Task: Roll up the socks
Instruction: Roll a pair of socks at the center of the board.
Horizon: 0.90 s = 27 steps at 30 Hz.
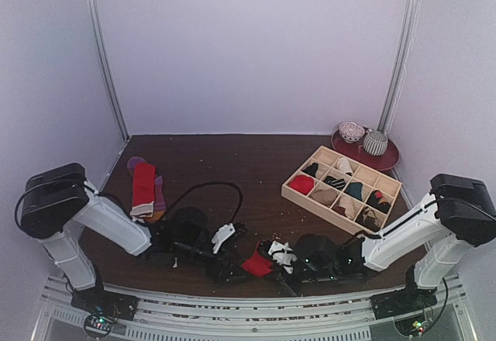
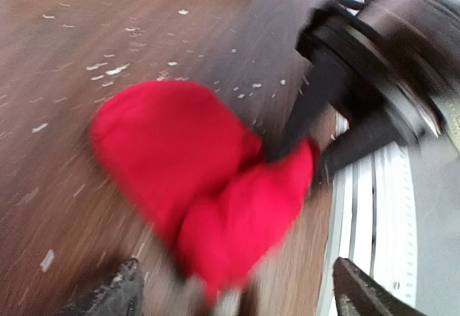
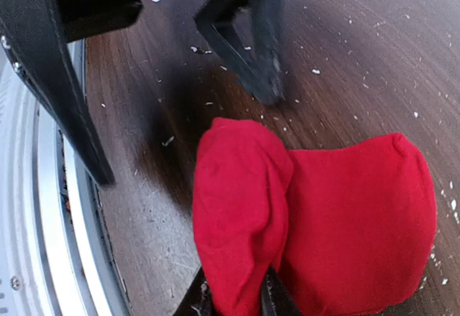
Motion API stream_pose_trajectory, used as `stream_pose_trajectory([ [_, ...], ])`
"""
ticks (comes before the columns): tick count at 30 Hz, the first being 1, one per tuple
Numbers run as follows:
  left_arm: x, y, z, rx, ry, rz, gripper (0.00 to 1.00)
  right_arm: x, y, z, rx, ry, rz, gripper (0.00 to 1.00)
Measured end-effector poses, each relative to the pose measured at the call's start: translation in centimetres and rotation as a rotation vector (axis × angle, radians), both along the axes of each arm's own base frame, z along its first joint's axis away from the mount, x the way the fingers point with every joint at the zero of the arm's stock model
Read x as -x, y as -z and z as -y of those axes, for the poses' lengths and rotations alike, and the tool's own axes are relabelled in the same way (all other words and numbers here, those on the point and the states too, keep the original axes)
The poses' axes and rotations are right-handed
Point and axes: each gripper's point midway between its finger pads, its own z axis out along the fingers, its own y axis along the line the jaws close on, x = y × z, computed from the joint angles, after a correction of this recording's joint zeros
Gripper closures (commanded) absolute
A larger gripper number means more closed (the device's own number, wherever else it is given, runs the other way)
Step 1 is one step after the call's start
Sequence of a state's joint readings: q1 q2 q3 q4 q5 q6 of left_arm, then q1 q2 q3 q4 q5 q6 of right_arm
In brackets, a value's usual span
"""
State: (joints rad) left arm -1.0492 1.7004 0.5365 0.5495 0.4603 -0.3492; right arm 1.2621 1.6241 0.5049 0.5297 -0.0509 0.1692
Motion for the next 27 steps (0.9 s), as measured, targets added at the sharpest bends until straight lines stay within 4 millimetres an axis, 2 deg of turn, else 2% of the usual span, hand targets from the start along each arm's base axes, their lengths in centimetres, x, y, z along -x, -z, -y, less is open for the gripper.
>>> stream_pose_trajectory([
  [5,0.4,-3.2,-3.3,0.097,-0.032,0.223,0.02,0.0,-0.1,0.8,-0.143,0.032,-0.264,0.83],
  [9,0.4,-5.5,-3.0,0.191,-0.016,0.371,0.02,0.4,0.1,0.0,-0.225,0.014,-0.415,0.83],
  [13,-0.4,-6.7,-2.7,0.258,-0.060,0.438,0.02,1.4,0.0,-1.0,-0.273,-0.024,-0.512,0.83],
  [18,-0.9,-7.1,-5.4,0.296,-0.162,0.503,0.02,1.8,0.0,-1.1,-0.283,-0.026,-0.560,0.83],
  [19,-0.9,-7.1,-5.6,0.299,-0.167,0.506,0.07,1.8,0.0,-1.1,-0.283,-0.026,-0.564,0.83],
  [21,-0.6,-7.3,-5.5,0.312,-0.152,0.505,0.28,1.8,0.0,-1.1,-0.285,-0.028,-0.575,0.83],
  [22,-0.4,-7.4,-5.3,0.319,-0.136,0.500,0.32,1.8,0.1,-1.2,-0.286,-0.029,-0.577,0.83],
  [27,0.6,-8.0,-3.0,0.344,-0.026,0.508,0.30,1.6,0.1,-1.6,-0.285,-0.046,-0.599,0.83],
])
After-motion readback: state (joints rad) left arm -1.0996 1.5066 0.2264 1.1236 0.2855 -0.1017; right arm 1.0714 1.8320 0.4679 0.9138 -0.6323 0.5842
